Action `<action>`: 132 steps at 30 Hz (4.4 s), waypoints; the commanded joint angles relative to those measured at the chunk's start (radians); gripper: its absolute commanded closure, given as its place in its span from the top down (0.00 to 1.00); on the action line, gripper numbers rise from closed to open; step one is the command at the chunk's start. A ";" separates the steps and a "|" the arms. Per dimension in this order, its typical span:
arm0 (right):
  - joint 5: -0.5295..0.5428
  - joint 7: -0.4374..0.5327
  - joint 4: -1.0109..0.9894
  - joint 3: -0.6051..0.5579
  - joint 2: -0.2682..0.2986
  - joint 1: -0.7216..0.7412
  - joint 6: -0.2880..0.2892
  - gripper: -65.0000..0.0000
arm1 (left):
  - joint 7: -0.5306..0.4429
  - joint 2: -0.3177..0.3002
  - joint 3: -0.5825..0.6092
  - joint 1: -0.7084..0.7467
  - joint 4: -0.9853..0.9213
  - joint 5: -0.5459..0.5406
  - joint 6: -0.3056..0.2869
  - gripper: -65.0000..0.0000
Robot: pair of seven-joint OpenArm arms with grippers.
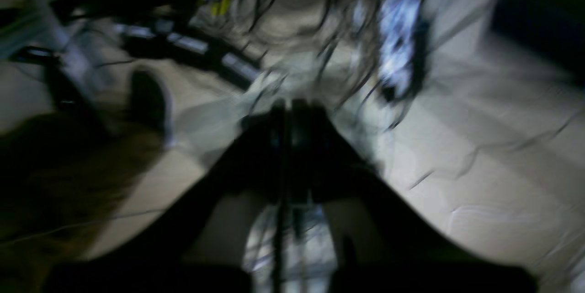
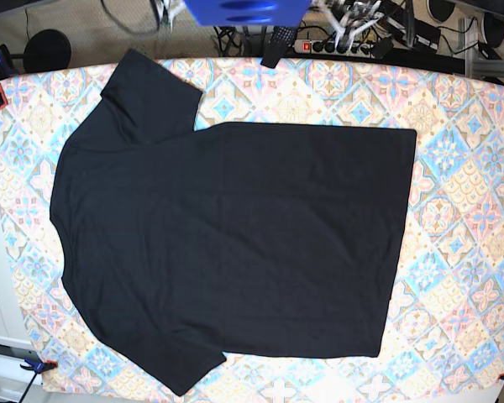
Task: Fold the T-shirt properly
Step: 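Move both grippers from rest toward the shirt's collar-side corners, then grasp the black shirt's shoulder corners with left and right grippers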
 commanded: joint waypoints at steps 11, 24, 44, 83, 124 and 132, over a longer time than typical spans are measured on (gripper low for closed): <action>0.002 0.014 0.376 0.004 0.074 -0.314 -0.005 0.00 | -0.012 -0.171 0.042 0.275 0.337 0.002 0.004 0.02; 0.003 0.015 0.838 0.153 0.132 -0.610 -0.005 0.00 | -0.010 -0.368 0.034 0.619 0.944 -0.236 0.009 0.02; 0.149 -0.103 1.569 0.236 0.124 -0.802 -0.004 0.00 | 0.212 -0.371 -0.274 0.661 1.513 -0.552 0.011 0.02; 0.503 -0.306 1.684 0.236 0.132 -0.728 -0.004 0.00 | 0.708 -0.023 -0.662 -0.034 0.956 -1.095 0.007 0.37; 0.615 -0.729 1.493 0.236 0.134 -0.337 0.127 0.35 | 0.742 -0.009 -0.659 -0.004 0.957 -1.159 0.004 0.00; 0.615 -0.729 1.487 0.235 0.132 -0.337 0.131 0.35 | 0.742 -0.009 -0.659 -0.004 0.957 -1.158 0.004 0.00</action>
